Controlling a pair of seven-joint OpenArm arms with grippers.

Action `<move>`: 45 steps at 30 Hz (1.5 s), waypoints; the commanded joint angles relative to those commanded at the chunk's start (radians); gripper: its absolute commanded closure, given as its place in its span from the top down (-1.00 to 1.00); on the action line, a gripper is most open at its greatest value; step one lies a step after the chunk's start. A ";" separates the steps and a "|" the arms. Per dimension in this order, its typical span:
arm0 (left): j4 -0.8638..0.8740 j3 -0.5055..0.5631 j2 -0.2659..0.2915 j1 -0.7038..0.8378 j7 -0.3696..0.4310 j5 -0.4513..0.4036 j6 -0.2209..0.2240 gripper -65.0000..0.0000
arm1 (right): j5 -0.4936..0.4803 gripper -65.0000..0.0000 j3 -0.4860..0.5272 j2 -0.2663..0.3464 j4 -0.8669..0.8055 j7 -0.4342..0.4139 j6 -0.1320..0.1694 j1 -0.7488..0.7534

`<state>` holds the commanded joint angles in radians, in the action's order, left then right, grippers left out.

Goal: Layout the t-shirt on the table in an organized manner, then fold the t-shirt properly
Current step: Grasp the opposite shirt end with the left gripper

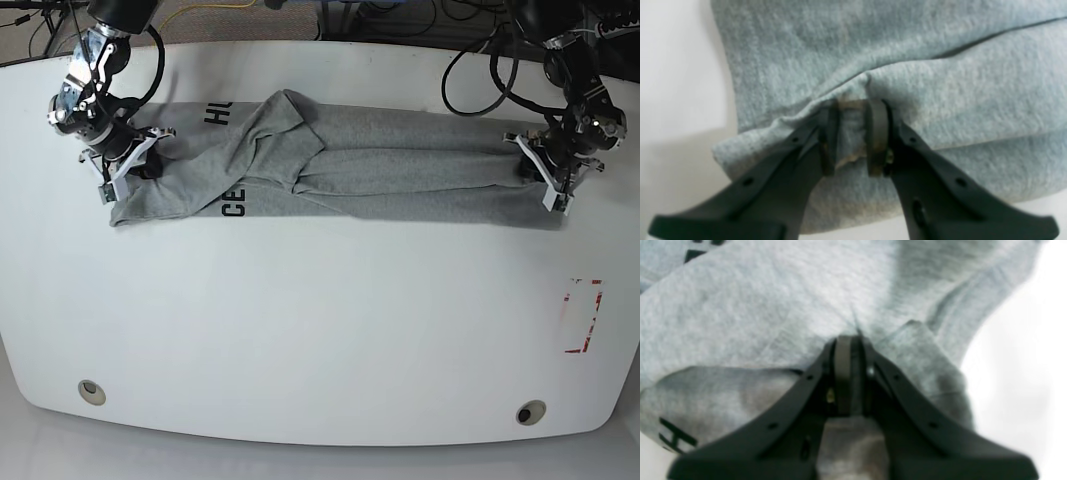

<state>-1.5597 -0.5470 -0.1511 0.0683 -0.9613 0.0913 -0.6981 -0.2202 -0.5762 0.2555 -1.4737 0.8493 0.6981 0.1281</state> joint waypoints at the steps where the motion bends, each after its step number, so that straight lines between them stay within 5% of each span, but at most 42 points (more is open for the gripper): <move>1: -0.003 0.000 -0.002 -0.014 -0.021 0.000 0.000 -0.55 | 0.000 -0.83 0.000 0.002 0.000 0.000 0.000 0.000; 10: -0.072 -0.052 -0.026 -0.080 -0.123 0.091 0.000 0.32 | -0.005 -0.83 0.002 -0.005 -0.002 0.000 0.000 0.000; 20: 0.040 -0.129 -0.092 -0.115 -0.233 0.384 0.000 0.35 | -0.008 -0.83 0.002 -0.008 -0.003 0.000 0.000 0.005; 36: 0.233 -0.147 -0.120 -0.118 -0.230 0.393 0.000 0.34 | -0.008 -0.84 -0.002 -0.012 -0.011 0.000 0.000 0.008; 40: 0.233 -0.077 -0.118 -0.115 -0.232 0.394 0.000 0.32 | 0.000 -0.84 -0.003 -0.040 -0.032 0.000 0.000 0.008; 45: 0.235 -0.023 -0.104 -0.114 -0.232 0.391 0.000 -0.04 | 0.000 -0.84 -0.002 -0.048 -0.041 0.000 0.000 0.008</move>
<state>-1.3249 -0.5700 -0.2555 -0.0453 -1.1930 0.4826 -0.6981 -0.2202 -0.5777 0.2079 -1.5152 0.8493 0.6981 0.1358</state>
